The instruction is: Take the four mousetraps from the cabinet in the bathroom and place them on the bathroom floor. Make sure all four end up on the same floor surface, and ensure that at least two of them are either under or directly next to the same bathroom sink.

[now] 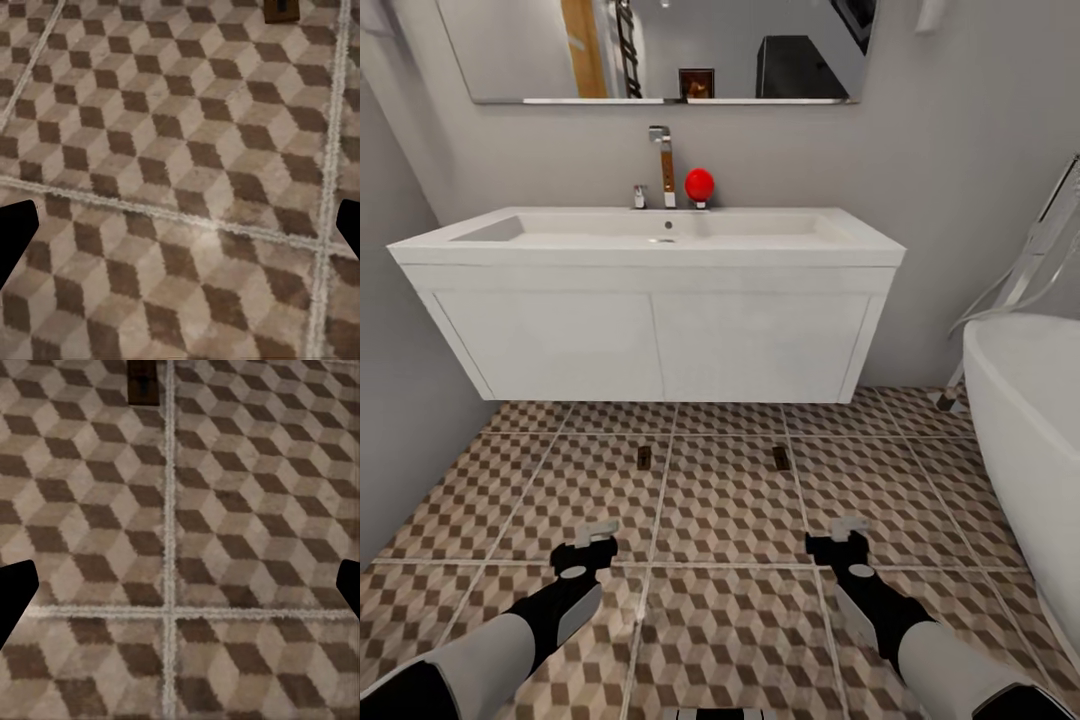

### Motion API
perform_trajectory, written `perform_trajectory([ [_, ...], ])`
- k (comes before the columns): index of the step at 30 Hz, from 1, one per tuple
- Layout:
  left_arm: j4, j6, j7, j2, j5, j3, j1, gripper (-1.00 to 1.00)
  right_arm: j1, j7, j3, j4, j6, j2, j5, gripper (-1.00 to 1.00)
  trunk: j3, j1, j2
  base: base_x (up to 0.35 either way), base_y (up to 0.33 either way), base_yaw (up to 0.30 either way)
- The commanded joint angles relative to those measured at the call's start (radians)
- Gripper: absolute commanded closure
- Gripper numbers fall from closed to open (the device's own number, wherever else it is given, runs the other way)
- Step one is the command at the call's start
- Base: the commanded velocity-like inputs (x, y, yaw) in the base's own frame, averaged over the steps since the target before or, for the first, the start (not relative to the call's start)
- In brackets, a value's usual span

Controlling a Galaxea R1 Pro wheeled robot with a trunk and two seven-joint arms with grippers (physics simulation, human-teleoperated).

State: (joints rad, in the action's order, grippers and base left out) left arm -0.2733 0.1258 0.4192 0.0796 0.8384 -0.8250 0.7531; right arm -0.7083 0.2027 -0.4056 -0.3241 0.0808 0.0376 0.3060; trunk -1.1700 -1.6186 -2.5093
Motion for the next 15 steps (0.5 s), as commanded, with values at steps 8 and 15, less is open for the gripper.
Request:
perform_trajectory([
  [8,0.067,0.052,-0.011,-0.008,0.024,-0.009,-0.008,-1.00,0.002,0.004,-0.009,0.064,0.006,0.001,0.011,-1.00,0.030,0.004,0.002,0.000,0.000,0.000],
  [15,0.184,0.084,-0.106,-0.019,0.072,-0.009,-0.017,-1.00,0.005,0.003,-0.009,0.167,0.087,0.001,0.010,-1.00,0.057,0.007,0.003,0.000,0.000,0.000],
])
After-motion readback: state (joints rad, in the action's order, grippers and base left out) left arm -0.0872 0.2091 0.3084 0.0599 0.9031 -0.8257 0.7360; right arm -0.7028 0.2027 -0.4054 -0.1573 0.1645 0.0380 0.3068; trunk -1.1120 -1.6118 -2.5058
